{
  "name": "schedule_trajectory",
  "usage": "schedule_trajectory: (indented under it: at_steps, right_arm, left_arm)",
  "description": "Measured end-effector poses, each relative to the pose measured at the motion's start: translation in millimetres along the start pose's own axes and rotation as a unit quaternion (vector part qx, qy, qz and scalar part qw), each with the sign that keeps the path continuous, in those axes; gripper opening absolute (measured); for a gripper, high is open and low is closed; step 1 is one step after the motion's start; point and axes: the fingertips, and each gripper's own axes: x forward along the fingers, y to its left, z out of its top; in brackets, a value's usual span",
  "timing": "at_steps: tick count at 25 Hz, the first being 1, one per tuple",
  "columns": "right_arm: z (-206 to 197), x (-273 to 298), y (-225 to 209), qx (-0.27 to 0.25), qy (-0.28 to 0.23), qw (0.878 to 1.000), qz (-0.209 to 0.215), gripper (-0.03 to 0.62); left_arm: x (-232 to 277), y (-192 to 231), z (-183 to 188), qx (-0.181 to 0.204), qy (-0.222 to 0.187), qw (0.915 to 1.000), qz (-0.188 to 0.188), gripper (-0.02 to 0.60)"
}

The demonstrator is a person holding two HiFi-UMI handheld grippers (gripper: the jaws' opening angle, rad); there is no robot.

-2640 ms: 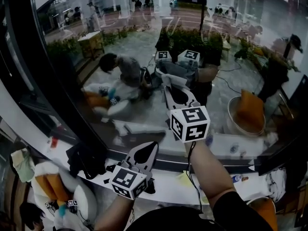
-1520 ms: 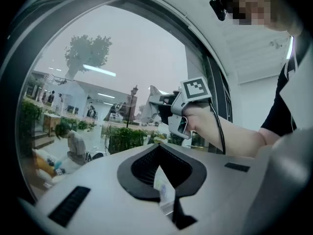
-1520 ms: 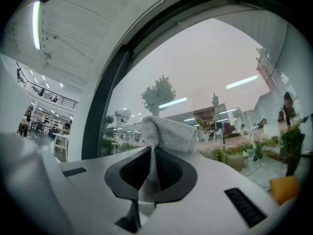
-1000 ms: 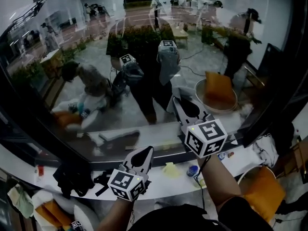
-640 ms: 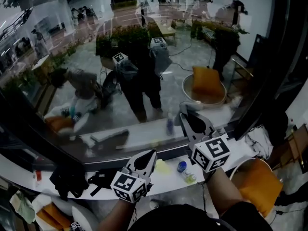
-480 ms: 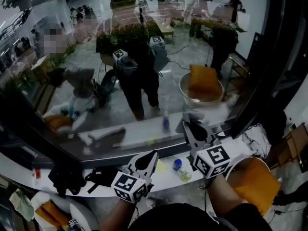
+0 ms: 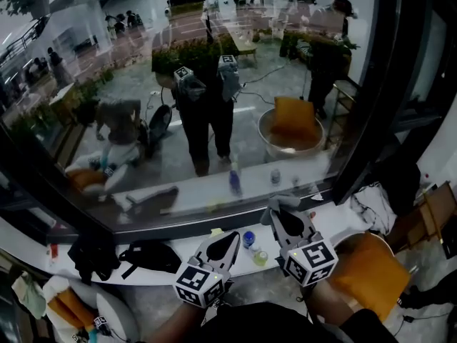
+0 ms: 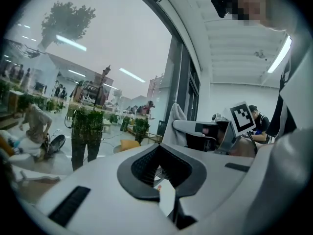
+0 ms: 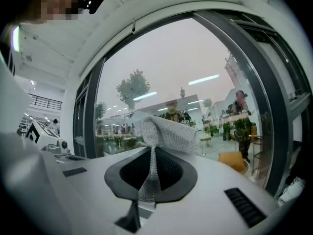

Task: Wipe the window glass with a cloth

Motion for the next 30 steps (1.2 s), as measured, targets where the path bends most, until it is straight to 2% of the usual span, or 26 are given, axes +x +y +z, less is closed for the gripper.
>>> schedule_trajectory:
  at_steps: [10,16,22,26,30]
  right_arm:
    - [-42.7,-66.1,2.4,0.013,0.035,0.999,0.036,0.041]
    - [-50.9,-93.1,2.7,0.017,0.043,0.998,0.045,0.041]
    - [-57.8,-108.7,-4.2,0.038,0.044,0.997,0.041,0.041]
    - [-56.9,-110.3,-3.1,0.035,0.043,0.998,0.044,0.041]
    - [-56.4,-111.6,-6.8,0.03,0.044,0.998,0.042,0.041]
  left_arm:
    - [1.7,-66.0,-34.4,-0.016,0.011,0.9997,0.015,0.0]
    - [1.6,-94.3,-43.8,-0.015,0.017,0.9995,0.024,0.0]
    - [3.0,-109.3,-55.2,-0.017,0.03,0.9992,0.018,0.0]
    - [6.7,-112.5,-51.5,-0.003,0.029,0.9995,0.01,0.0]
    - [11.5,-113.2,-48.5,-0.008,0.024,0.9996,0.012,0.0]
